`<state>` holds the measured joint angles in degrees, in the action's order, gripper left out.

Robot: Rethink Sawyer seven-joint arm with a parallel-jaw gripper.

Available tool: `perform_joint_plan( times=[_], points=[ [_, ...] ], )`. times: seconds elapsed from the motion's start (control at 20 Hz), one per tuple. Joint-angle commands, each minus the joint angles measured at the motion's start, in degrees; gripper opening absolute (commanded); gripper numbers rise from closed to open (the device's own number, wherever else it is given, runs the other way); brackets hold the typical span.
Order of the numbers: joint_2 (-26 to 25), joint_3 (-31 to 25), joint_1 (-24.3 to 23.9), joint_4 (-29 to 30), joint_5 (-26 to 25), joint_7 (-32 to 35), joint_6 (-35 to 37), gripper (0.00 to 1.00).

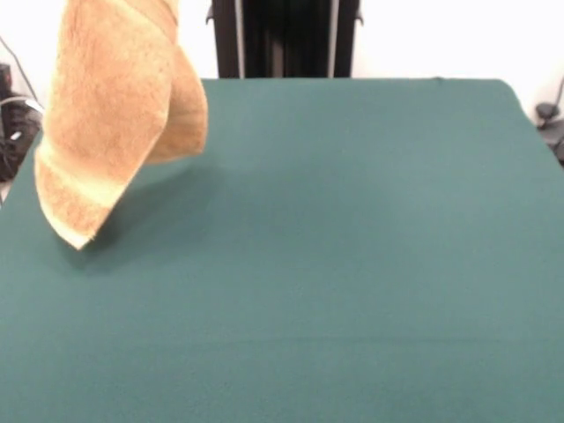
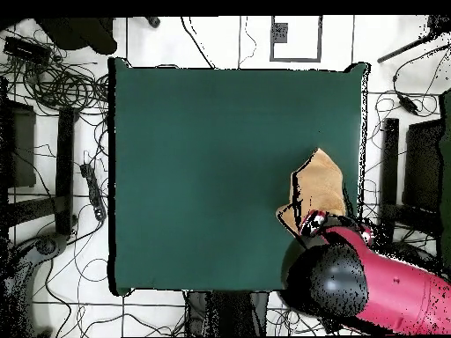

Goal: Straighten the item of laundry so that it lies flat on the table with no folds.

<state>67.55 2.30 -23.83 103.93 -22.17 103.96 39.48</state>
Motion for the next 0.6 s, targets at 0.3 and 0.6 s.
perform_joint_plan(
  times=[0.3,0.6],
  points=[
    [-8.2,-9.0,0.2,5.9,2.0,-2.0,-4.6,0.00],
    [-9.7,-9.7,-0.1,5.8,4.5,1.2,-6.2,0.00]
  ],
)
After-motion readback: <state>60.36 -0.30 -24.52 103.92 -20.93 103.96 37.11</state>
